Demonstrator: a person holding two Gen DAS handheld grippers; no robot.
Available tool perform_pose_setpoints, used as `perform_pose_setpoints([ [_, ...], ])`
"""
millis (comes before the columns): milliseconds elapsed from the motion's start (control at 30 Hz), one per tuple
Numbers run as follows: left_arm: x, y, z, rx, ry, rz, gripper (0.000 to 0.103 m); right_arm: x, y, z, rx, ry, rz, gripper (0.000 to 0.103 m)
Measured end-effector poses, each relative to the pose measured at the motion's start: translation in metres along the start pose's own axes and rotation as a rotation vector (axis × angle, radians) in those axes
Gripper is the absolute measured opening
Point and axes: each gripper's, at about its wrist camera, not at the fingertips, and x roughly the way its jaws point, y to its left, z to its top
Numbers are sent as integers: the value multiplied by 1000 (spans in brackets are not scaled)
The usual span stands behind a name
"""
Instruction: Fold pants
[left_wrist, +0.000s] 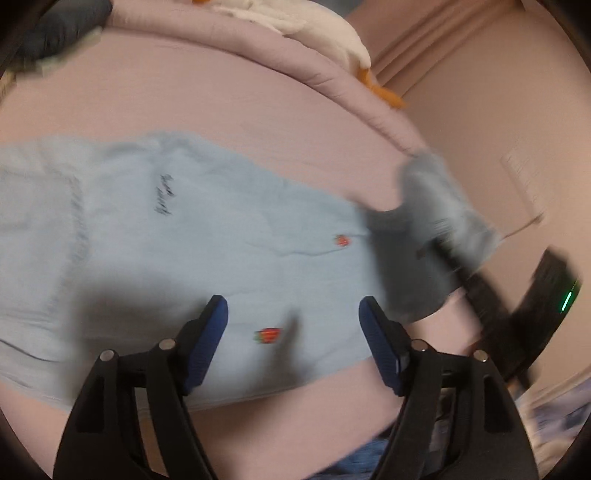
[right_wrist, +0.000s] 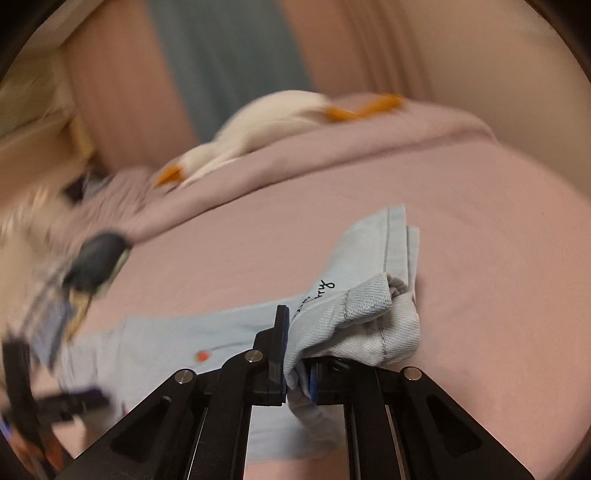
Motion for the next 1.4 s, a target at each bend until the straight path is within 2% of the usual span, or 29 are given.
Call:
perform_pose_setpoints([
  [100,10,11,-1,-76,7,-26,77,9,51,-11,-194,-5,5,10],
  [200,21,27,-5,-181,47,-72,76,27,99,-34,-368,33,26,10],
  [367,20,28,-3,-223,49,-150,78,60,152,-82,-608,124,36,10],
  [467,22,29,0,-261,65,-213,78,66,158,-91,-662,125,2,10],
  [567,21,31,7,-314,74,-314,77,63,151,-81,-621,130,40,10],
  [667,22,34,14,-366,85,-381,76,58,155,-70,-605,88,60,10],
  [700,21,36,15,-373,79,-372,70,54,159,-69,-617,66,65,10],
  [733,19,36,17,-366,64,-352,56,53,165,-68,-630,49,75,10],
  [767,16,36,19,-350,51,-333,47,51,170,-69,-641,34,88,10],
  [800,12,37,20,-334,32,-306,30,49,176,-68,-659,14,97,10],
  [833,8,37,21,-318,21,-288,23,48,184,-69,-683,-6,99,10],
  [900,2,37,21,-273,-4,-228,20,49,196,-73,-729,-22,102,10],
  [967,-2,37,19,-221,-18,-167,19,53,206,-79,-763,-24,106,10],
  [1067,-3,39,14,-164,-29,12,21,55,212,-85,-775,-10,132,11],
  [1100,-4,43,13,-160,-25,74,26,55,214,-86,-770,1,150,15],
  [1167,-11,52,11,-173,-26,83,29,59,217,-88,-769,59,200,42],
  [1200,-14,54,10,-176,-31,84,35,60,216,-89,-754,90,238,47],
  [1300,-31,51,11,-146,-68,124,48,58,209,-85,-704,153,312,48],
  [1400,-35,42,13,-129,-88,90,49,48,188,-68,-610,175,360,48],
])
